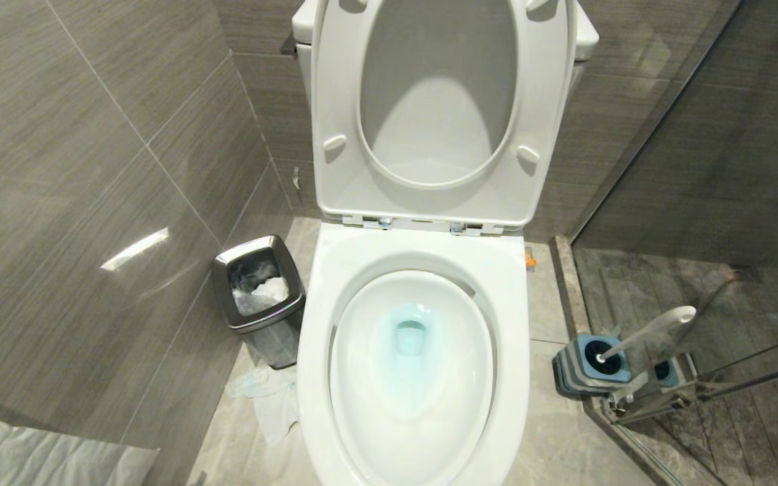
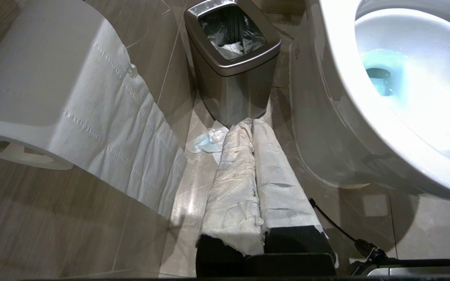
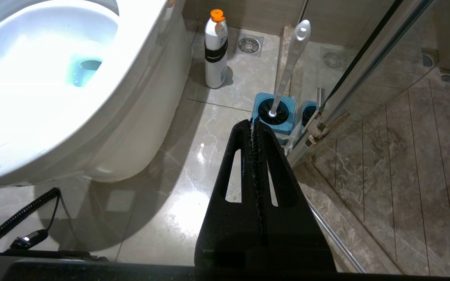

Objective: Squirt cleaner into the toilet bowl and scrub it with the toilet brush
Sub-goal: Flush the toilet

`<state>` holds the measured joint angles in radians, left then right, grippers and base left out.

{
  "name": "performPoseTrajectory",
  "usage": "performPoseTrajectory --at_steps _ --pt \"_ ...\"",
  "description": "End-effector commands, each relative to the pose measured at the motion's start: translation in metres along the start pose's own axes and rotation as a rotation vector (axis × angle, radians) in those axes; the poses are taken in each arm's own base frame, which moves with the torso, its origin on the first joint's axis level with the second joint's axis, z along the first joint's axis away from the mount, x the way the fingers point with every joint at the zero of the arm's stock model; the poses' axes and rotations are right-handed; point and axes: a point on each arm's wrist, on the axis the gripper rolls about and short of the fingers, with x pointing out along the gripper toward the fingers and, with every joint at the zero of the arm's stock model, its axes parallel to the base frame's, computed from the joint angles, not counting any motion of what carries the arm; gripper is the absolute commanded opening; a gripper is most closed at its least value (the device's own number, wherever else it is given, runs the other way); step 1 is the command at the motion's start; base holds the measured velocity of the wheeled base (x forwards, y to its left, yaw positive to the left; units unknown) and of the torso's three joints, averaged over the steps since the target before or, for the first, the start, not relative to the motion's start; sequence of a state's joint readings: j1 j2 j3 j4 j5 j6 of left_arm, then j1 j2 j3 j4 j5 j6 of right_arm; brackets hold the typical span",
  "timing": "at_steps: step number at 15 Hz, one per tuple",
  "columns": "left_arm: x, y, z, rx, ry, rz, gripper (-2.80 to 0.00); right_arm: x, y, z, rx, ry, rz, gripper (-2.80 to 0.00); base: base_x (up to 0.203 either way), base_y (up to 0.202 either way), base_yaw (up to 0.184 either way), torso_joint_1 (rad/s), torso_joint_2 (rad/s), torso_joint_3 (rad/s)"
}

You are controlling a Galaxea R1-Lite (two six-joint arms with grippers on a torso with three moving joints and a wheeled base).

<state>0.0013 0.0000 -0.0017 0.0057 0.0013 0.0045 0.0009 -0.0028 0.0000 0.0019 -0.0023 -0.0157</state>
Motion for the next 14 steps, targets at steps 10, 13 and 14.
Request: performPoseTrajectory --at_steps 10,13,14 --pt "0.0000 0.0000 -0.0001 0.002 0.001 0.001 -2.80 0.0003 0.0000 -0.0004 0.000 0.004 0.000 -2.80 0.000 0.000 0.000 0.000 0.00 0.000" --pt "0.0000 0.0000 -0.0002 0.007 0.002 0.000 -2.80 0.0003 0.0000 -0.0003 0.000 0.004 0.000 -2.80 0.000 0.000 0.000 0.000 0.00 0.000" --pt "0.0000 0.0000 0.0001 0.013 0.002 -0.001 -2.80 0.0003 0.0000 -0.0004 0.000 0.004 0.000 -2.80 0.000 0.000 0.000 0.000 0.00 0.000"
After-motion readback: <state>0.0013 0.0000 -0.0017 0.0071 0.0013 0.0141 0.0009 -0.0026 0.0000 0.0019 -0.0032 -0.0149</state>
